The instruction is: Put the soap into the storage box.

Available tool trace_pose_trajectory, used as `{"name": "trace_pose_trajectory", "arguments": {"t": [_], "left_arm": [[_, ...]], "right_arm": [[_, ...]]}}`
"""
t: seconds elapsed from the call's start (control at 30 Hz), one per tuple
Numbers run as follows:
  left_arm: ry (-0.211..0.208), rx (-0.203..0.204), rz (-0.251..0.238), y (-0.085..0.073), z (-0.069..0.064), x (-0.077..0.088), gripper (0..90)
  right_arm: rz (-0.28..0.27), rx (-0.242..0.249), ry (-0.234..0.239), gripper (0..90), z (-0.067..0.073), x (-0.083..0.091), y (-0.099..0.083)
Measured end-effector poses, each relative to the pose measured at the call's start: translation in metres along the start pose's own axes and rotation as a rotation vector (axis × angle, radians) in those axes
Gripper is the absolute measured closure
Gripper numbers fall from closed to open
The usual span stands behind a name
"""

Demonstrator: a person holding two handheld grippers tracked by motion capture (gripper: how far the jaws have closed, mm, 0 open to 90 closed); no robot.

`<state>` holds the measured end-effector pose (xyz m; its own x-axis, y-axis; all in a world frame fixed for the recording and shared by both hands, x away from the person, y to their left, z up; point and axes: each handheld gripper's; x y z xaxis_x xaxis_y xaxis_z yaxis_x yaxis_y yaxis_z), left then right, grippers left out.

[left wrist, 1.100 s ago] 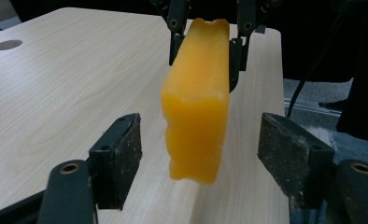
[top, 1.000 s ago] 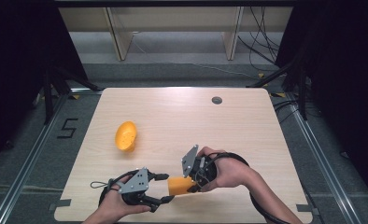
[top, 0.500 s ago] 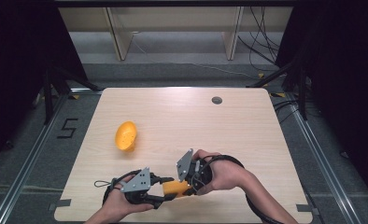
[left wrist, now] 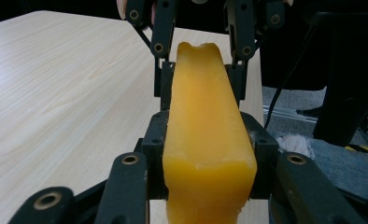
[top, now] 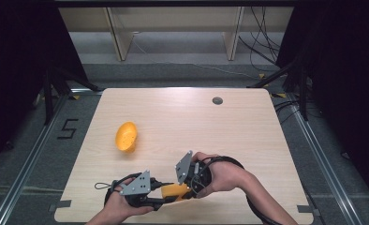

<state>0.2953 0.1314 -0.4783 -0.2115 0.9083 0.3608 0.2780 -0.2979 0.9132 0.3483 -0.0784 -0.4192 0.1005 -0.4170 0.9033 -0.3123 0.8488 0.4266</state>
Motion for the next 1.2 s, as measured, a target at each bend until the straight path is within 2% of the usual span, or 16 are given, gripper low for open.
{"name": "trace_pose_trajectory", "arguments": {"t": [0.17,0.23,0.3,0.37,0.43,0.5,0.6,0.63,0.7,0.73,0.8,0.87,0.97,1.03,1.1,1.2], "left_arm": [[0.052,0.045,0.033,-0.009,0.004,0.000,60.2],[0.062,0.035,0.039,-0.009,0.007,0.002,60.2],[0.077,0.073,0.034,-0.011,0.007,0.004,60.2],[0.100,0.083,0.034,-0.012,0.010,0.007,60.2],[0.152,0.083,0.031,-0.013,0.011,0.011,60.2],[0.165,0.098,0.026,-0.013,0.011,0.013,60.2],[0.215,0.130,-0.003,-0.010,0.010,0.019,60.3],[0.226,0.112,-0.017,-0.009,0.011,0.021,60.3],[0.286,0.145,-0.048,-0.007,0.010,0.029,60.3],[0.286,0.145,-0.048,-0.007,0.010,0.029,60.3],[0.321,0.152,-0.060,-0.006,0.011,0.035,60.3],[0.358,0.178,-0.084,-0.006,0.011,0.039,60.3],[0.402,0.185,-0.115,-0.006,0.011,0.046,60.3],[0.440,0.197,-0.122,-0.005,0.011,0.051,60.3],[0.467,0.190,-0.135,-0.005,0.012,0.054,60.3],[0.491,0.196,-0.164,-0.005,0.014,0.059,60.3]], "right_arm": [[0.003,-0.091,0.003,44.6,0.000,0.005,-0.008],[-0.012,-0.124,-0.030,43.0,-0.001,0.009,-0.015],[-0.036,-0.151,-0.046,41.9,-0.001,0.013,-0.018],[-0.124,-0.189,-0.112,39.5,-0.001,0.029,-0.032],[-0.154,-0.251,-0.189,38.9,0.001,0.038,-0.044],[-0.172,-0.263,-0.214,38.9,0.001,0.041,-0.051],[-0.217,-0.461,-0.331,42.1,0.013,0.043,-0.077],[-0.228,-0.506,-0.359,43.0,0.016,0.042,-0.084],[-0.256,-0.602,-0.416,44.8,0.024,0.037,-0.096],[-0.268,-0.634,-0.445,45.4,0.029,0.035,-0.101],[-0.271,-0.649,-0.468,45.9,0.033,0.035,-0.106],[-0.279,-0.702,-0.494,45.8,0.040,0.035,-0.114],[-0.300,-0.787,-0.601,46.5,0.052,0.038,-0.124],[-0.306,-0.795,-0.611,46.4,0.054,0.039,-0.126],[-0.329,-0.860,-0.657,45.4,0.061,0.043,-0.130],[-0.337,-0.877,-0.672,45.2,0.065,0.043,-0.133]]}}
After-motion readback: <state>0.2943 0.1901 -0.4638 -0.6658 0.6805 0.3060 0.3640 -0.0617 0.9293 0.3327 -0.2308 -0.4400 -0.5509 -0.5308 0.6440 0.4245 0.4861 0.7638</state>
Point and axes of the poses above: each handheld gripper's, and its own axes: x roughly backward along the jaws, y roughly out of its top, z roughly to its left, and after that the axes turned 8 degrees about x, right-handed
